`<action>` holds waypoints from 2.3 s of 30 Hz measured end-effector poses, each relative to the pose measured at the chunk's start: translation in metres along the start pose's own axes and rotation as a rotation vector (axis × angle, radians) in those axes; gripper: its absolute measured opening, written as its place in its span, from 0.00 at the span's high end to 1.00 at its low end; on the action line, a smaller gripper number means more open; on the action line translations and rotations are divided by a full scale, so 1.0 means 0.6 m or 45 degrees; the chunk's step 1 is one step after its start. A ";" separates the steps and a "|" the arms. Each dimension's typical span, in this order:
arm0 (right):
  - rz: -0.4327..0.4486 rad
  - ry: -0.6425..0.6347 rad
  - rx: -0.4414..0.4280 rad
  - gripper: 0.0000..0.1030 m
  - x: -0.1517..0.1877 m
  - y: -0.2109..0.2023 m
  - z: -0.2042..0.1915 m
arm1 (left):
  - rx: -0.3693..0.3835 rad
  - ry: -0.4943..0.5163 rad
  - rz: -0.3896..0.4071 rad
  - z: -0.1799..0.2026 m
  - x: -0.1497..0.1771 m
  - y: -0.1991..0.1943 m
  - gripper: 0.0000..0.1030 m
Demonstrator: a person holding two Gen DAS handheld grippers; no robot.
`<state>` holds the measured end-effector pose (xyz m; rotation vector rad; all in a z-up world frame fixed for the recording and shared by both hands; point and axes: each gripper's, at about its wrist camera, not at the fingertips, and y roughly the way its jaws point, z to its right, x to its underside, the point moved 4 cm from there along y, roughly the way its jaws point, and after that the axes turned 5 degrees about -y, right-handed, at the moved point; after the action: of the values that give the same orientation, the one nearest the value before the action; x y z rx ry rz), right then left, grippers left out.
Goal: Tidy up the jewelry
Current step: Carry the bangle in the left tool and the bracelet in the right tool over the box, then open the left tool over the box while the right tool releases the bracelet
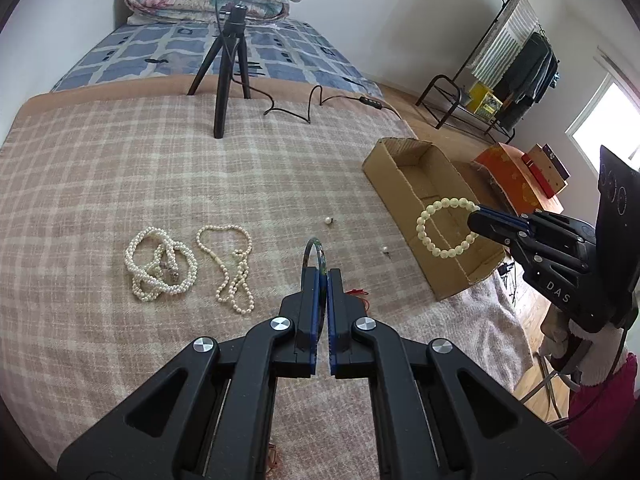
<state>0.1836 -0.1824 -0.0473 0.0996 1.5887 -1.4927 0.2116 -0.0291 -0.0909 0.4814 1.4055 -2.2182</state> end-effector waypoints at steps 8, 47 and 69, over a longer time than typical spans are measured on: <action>0.018 0.119 0.089 0.95 0.035 -0.039 0.073 | 0.065 0.064 0.038 0.076 -0.041 0.014 0.99; -0.130 0.323 0.209 0.69 0.153 -0.021 0.192 | 0.141 0.186 -0.066 0.299 -0.124 0.256 0.82; 0.036 0.345 0.368 0.01 0.099 -0.075 0.161 | 0.066 0.169 0.151 0.217 -0.170 0.068 0.70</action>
<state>0.1748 -0.3034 -0.0363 0.5052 1.5603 -1.7352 0.3128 -0.1421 -0.0141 0.7226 1.3504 -2.1660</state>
